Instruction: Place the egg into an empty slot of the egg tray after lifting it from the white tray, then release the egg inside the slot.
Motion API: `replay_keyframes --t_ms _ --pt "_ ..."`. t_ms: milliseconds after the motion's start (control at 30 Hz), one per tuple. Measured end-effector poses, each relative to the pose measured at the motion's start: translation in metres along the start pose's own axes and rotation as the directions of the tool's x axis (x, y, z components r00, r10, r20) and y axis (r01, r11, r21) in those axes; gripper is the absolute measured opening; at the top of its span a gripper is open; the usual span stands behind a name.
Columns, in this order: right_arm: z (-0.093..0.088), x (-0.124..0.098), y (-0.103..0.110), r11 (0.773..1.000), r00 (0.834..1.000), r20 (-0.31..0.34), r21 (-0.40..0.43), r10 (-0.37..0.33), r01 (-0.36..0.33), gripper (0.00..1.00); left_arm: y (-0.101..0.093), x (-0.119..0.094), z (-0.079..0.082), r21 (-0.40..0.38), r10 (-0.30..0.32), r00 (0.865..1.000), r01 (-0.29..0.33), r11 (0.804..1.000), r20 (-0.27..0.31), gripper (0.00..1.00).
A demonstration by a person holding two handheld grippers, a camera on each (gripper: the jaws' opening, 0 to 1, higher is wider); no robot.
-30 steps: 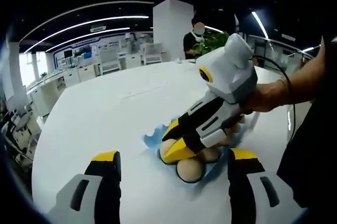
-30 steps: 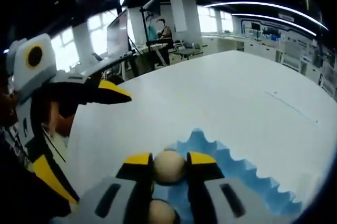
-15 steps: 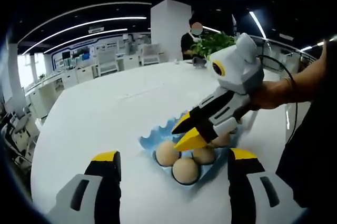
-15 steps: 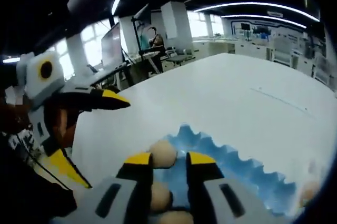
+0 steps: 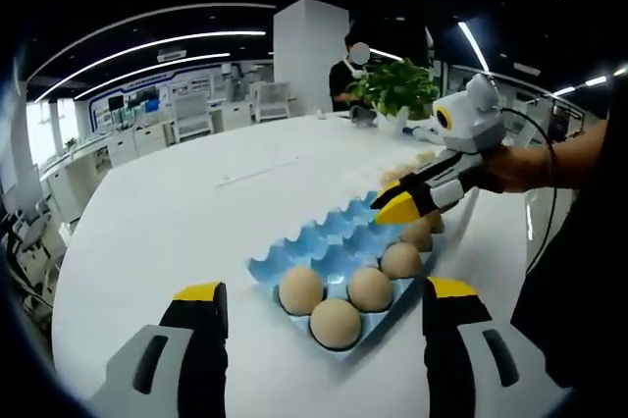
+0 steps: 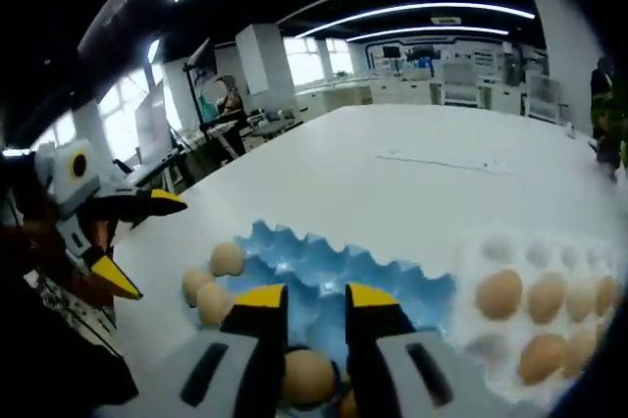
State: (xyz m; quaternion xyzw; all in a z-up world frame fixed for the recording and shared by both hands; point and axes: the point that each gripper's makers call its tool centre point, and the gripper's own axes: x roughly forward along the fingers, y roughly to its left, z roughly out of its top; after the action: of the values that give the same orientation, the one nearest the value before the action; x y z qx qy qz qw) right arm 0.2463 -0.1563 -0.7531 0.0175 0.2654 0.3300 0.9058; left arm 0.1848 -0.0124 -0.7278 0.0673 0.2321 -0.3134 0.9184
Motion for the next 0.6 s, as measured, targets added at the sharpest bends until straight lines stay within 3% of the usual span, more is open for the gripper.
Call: replay_keyframes --t_ms 200,300,467,533,600 --pt "-0.004 -0.029 -0.048 0.988 0.988 0.017 0.018 -0.151 0.151 0.22 0.001 0.0 0.0 0.0 0.002 1.0 -0.002 1.0 0.002 0.81" --pt "-0.006 -0.045 -0.076 0.969 0.969 0.035 0.051 -0.244 0.242 0.22 0.002 0.0 -0.001 -0.002 0.003 1.0 -0.003 1.0 -0.001 0.81" --pt "-0.008 -0.07 -0.114 0.924 0.923 0.058 0.073 -0.381 0.376 0.22 0.0 0.001 -0.002 0.0 -0.004 1.0 0.004 1.0 -0.004 0.8" --pt "-0.007 -0.081 -0.128 0.9 0.897 0.08 0.077 -0.434 0.429 0.22 0.0 0.002 -0.002 0.0 -0.003 1.0 0.003 1.0 -0.007 0.8" --pt "-0.01 -0.083 -0.133 0.894 0.893 0.067 0.085 -0.445 0.439 0.22 0.0 0.002 -0.002 -0.001 -0.003 1.0 0.003 1.0 -0.005 0.8"
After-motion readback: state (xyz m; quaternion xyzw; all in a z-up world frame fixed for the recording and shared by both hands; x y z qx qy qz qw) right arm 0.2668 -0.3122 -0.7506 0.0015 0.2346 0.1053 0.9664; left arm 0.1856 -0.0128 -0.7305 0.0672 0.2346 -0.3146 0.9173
